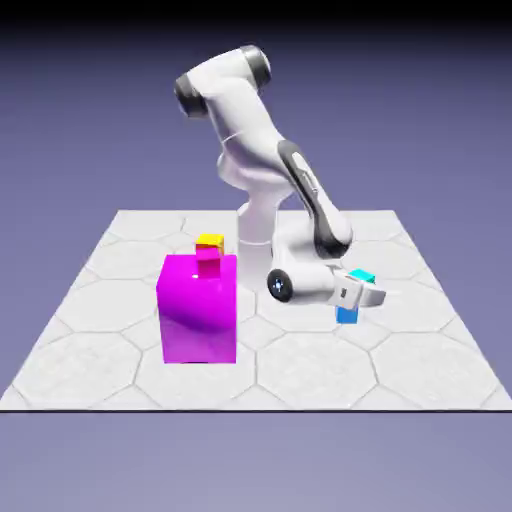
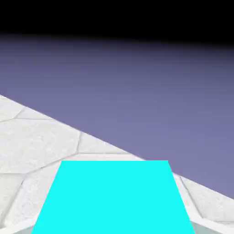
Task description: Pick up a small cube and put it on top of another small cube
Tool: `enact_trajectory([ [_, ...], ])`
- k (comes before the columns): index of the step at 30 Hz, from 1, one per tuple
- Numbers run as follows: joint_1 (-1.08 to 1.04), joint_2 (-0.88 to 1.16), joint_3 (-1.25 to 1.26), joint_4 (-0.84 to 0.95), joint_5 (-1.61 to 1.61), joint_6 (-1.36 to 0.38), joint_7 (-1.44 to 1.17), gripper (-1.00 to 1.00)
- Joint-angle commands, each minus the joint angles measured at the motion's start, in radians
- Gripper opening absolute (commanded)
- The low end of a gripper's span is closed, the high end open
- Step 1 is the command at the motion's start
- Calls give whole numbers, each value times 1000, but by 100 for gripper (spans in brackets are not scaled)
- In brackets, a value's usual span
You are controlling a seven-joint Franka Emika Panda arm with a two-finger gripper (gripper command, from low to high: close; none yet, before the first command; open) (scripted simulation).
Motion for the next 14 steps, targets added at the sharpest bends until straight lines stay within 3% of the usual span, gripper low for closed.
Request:
enact_trajectory([
  [1, 31, 9, -36, -7, -15, -13, -14, -100],
  [5, 114, 34, -132, -24, -63, -48, -49, -100],
  [10, 193, -83, -127, -78, -14, 132, -86, -100],
  [11, 193, -83, -127, -78, -14, 132, -86, 100],
  [14, 155, -27, -129, -52, -37, 46, -68, 100],
])
